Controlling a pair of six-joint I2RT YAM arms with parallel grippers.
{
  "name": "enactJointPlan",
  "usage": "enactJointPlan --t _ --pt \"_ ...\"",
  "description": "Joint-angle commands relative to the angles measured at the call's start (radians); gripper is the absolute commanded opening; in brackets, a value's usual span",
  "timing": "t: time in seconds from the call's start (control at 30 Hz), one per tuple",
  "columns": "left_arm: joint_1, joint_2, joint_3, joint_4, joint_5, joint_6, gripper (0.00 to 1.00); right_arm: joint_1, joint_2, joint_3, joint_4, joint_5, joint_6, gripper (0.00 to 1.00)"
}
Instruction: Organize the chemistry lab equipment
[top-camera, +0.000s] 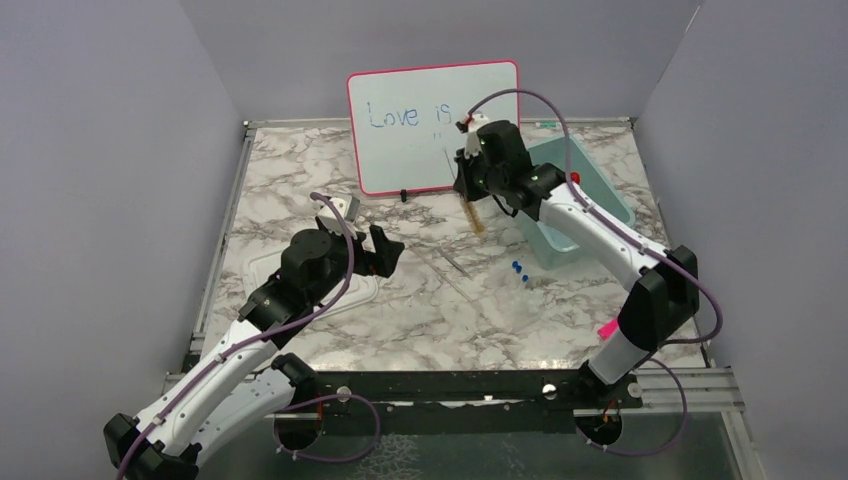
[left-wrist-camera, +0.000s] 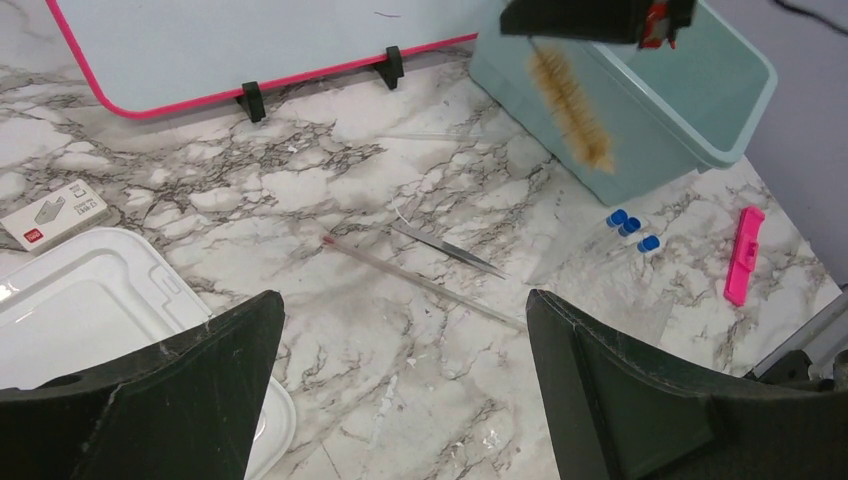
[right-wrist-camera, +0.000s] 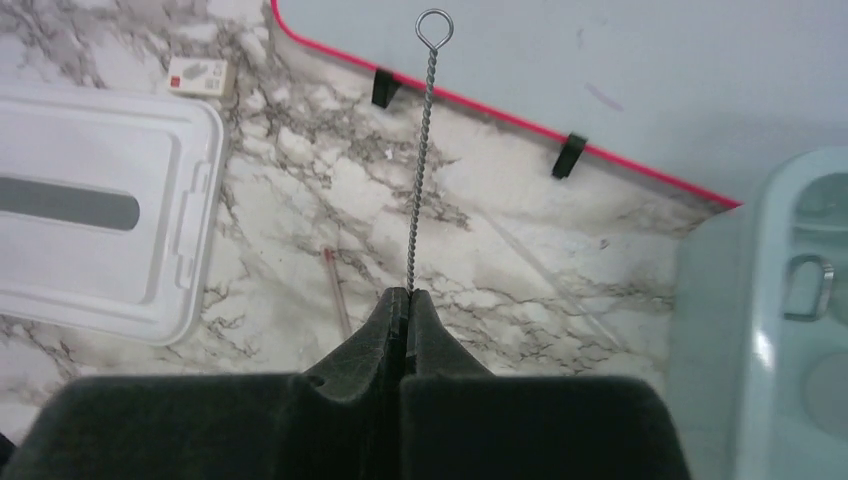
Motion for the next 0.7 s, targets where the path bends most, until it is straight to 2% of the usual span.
enactJointPlan --t 0.0,0.23,0.33,0.43,0.67 --pt "0.006 -0.009 0.000 0.008 -0.023 -0.013 0.93 -0.027 -0.090 0.079 -0.033 0.147 -0.087 0.01" --pt "0.006 -0.008 0.000 0.006 -0.023 -0.015 0.93 -0.207 -0.143 0.137 -0.065 0.195 -0.171 0.01" --pt "0.006 -0.006 0.001 0.009 -0.023 -0.015 0.93 -0.302 -0.155 0.097 -0.051 0.187 -0.195 0.01" --pt "0.006 -0.002 0.003 0.007 -0.020 -0.015 0.93 -0.390 -0.169 0.033 -0.012 0.113 -0.204 0.01" --pt "0.006 -0.007 -0.003 0.002 -0.029 -0.015 0.93 -0.419 -0.125 -0.055 0.004 0.062 -0.236 0.01"
